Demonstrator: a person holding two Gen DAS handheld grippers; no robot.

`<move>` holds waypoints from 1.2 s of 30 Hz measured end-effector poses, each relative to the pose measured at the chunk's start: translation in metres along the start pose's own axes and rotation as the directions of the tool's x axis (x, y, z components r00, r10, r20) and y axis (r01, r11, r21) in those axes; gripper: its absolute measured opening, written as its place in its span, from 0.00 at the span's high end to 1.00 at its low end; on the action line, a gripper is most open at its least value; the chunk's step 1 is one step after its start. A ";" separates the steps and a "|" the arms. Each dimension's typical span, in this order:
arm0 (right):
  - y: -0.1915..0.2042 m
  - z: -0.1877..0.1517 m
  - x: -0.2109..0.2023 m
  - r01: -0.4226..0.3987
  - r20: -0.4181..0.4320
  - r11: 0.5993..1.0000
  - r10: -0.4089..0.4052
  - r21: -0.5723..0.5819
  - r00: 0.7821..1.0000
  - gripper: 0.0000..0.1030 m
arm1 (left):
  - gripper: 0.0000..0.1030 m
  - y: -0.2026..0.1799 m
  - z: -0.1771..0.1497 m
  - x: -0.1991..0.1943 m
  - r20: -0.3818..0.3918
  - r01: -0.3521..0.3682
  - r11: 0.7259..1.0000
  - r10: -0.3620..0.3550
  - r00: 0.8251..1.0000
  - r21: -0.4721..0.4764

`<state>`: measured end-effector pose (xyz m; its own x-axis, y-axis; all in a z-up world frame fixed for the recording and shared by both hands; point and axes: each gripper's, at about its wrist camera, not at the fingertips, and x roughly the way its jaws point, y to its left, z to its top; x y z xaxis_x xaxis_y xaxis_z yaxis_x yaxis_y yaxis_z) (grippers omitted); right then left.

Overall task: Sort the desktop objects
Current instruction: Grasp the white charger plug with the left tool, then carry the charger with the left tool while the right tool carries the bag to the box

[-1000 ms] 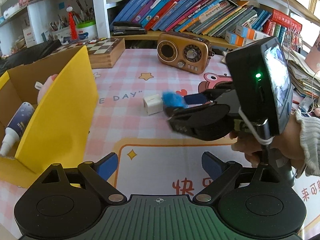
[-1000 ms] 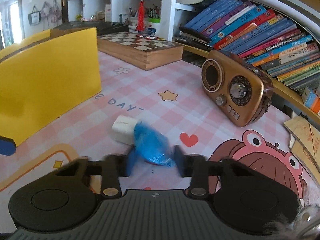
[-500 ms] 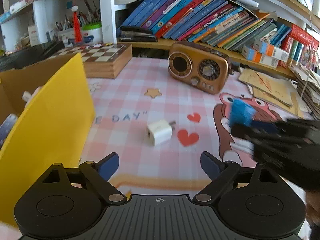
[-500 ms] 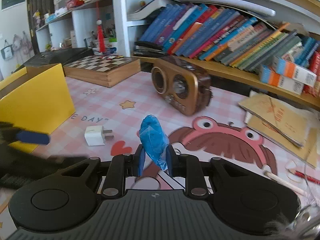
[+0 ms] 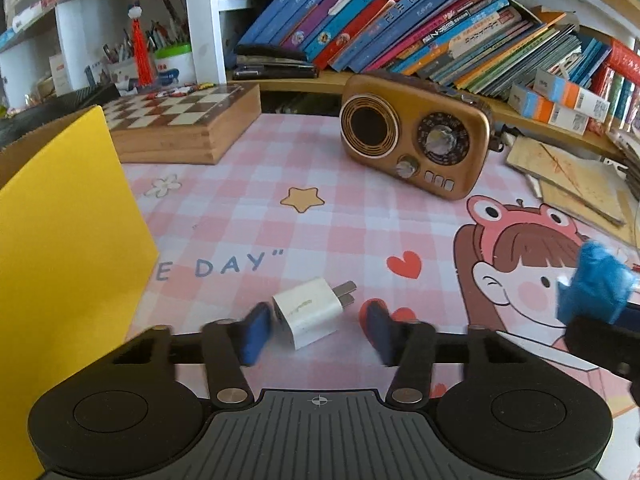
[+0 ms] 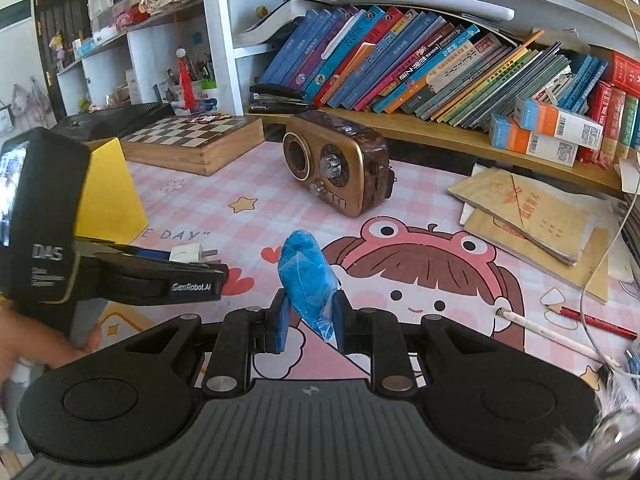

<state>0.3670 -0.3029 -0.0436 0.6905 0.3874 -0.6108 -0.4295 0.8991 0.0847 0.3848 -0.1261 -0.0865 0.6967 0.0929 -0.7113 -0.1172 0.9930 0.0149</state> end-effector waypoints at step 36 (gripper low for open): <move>0.090 -0.043 -0.097 0.050 -0.076 0.998 -0.047 0.037 0.996 0.82 | 0.67 0.074 -0.084 -0.182 0.072 0.221 0.975 -0.221 0.973 0.015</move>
<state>0.2364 -0.2684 -0.0108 0.6634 0.3282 -0.6725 -0.3728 0.9242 0.0832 0.1903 -0.0755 -0.0150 0.7547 -0.1238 -0.6443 0.0497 0.9900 -0.1320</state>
